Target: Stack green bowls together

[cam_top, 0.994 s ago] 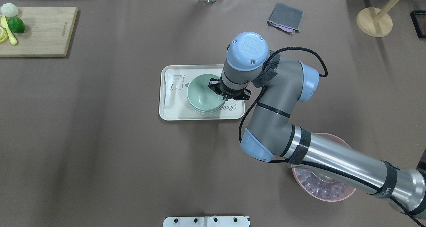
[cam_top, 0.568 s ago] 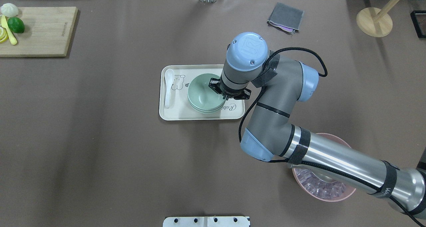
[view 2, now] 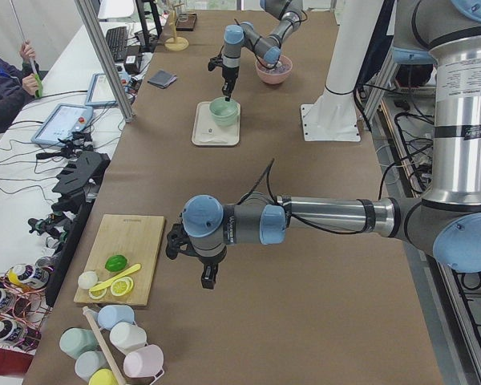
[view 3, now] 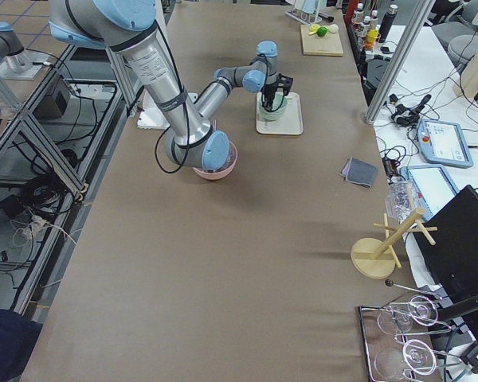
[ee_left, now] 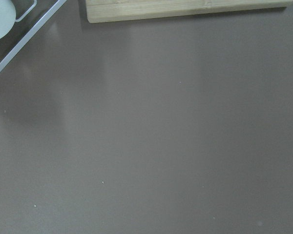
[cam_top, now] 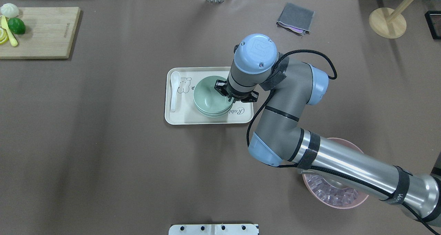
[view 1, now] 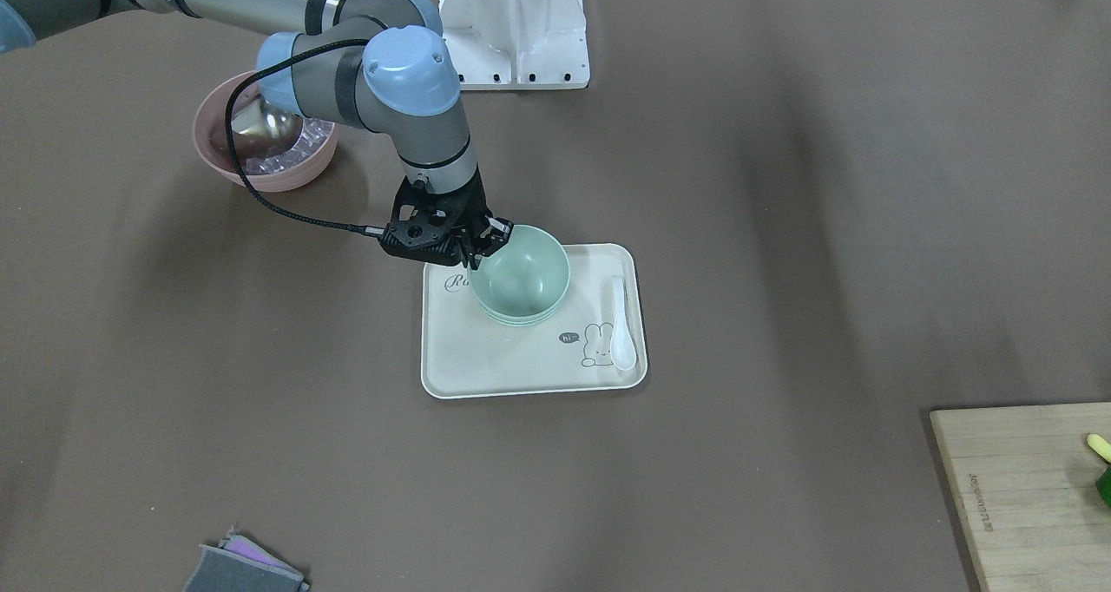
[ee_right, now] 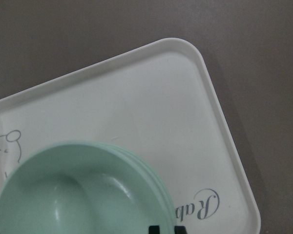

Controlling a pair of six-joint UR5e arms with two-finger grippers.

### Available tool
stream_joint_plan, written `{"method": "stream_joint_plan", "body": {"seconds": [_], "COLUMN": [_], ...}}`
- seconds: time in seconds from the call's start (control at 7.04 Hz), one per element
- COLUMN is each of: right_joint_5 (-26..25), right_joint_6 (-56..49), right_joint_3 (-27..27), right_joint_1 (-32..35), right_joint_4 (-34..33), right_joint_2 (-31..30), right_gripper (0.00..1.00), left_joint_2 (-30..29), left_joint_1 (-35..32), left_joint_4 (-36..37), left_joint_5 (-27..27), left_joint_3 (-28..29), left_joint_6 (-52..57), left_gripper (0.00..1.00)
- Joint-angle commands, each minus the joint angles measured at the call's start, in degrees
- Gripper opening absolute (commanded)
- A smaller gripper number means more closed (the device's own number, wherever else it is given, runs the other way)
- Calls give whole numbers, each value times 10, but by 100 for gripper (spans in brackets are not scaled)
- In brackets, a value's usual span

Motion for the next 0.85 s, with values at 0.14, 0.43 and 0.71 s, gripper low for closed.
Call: {"method": "stream_joint_plan", "body": {"seconds": [0.14,0.43,0.71], "right_joint_5": [6,62,99], "right_joint_6": [-27,-94,-242], "right_joint_3": [4,9,69], "right_joint_1": [23,90,171], "right_joint_4": [-3,-10,-67], "right_joint_2": [4,-18,-93], "right_gripper": [100,100,100], "left_joint_2": [-6,-2,-3], "left_joint_1": [1,2,3], "left_joint_4": [2,2,1], "left_joint_5": [69,83,82], "left_joint_3": [-2,-5,-5], "left_joint_6": [-3,-3,-1], "left_gripper": [99,99,99]}}
